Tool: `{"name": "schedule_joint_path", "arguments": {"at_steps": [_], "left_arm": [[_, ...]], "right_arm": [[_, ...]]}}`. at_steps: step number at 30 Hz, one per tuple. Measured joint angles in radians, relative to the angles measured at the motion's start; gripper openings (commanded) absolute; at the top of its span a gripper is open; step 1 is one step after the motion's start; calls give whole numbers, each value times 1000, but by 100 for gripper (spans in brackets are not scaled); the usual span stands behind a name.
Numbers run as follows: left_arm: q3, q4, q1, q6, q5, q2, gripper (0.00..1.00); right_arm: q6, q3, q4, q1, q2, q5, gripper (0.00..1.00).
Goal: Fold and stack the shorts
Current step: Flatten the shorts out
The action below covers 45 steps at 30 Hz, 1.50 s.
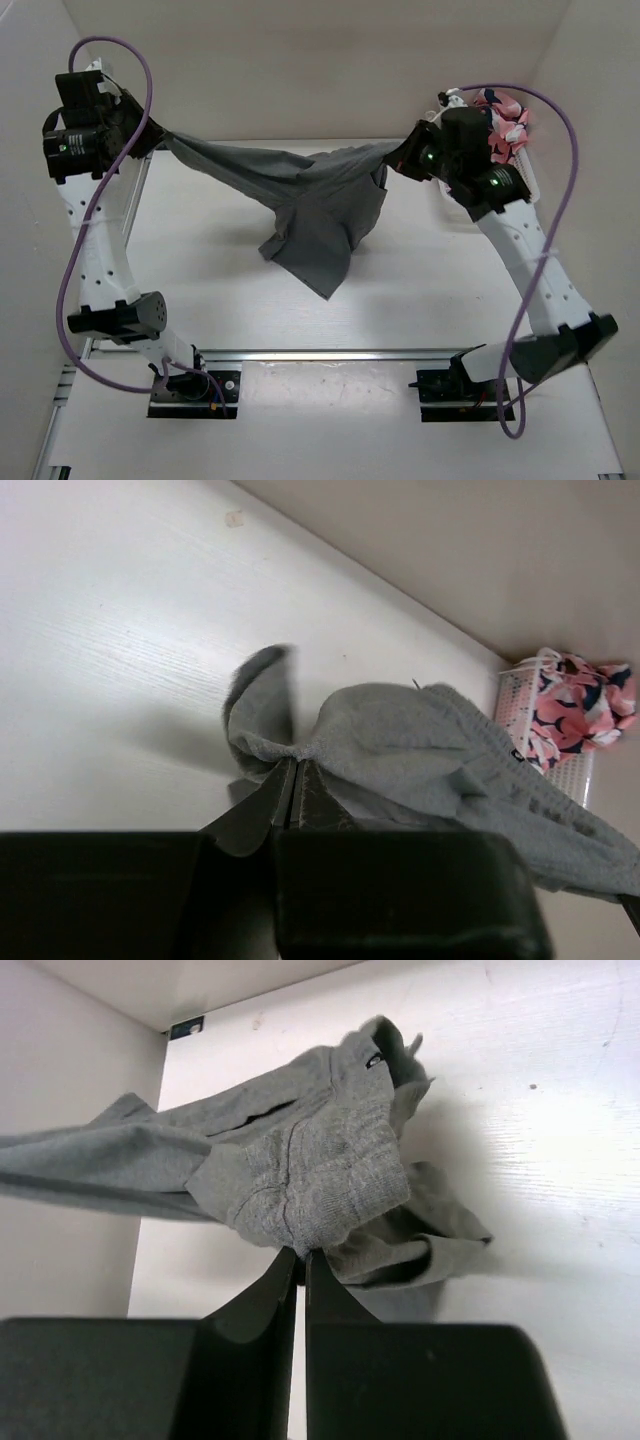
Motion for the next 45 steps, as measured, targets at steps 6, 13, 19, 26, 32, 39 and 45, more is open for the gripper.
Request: {"name": "schedule_joint_path", "arguments": {"at_steps": [6, 13, 19, 26, 32, 39, 45], "left_arm": [[29, 5, -2, -1, 3, -83, 10], [168, 81, -20, -8, 8, 84, 10], [341, 162, -60, 17, 7, 515, 100], [59, 98, -100, 63, -28, 555, 61], [-663, 181, -279, 69, -63, -28, 71], [-1366, 259, -502, -161, 16, -394, 97], [-1637, 284, -616, -359, 62, -522, 94]], "right_arm": [[-55, -21, -76, 9, -212, 48, 0], [-73, -32, -87, 10, -187, 127, 0], [-42, -71, -53, -7, 113, 228, 96], [-32, -253, -91, -8, 163, 253, 84], [7, -465, -66, -12, -43, 217, 84], [91, -735, 21, -113, -144, -10, 97], [137, -854, 76, -204, -143, -167, 97]]}}
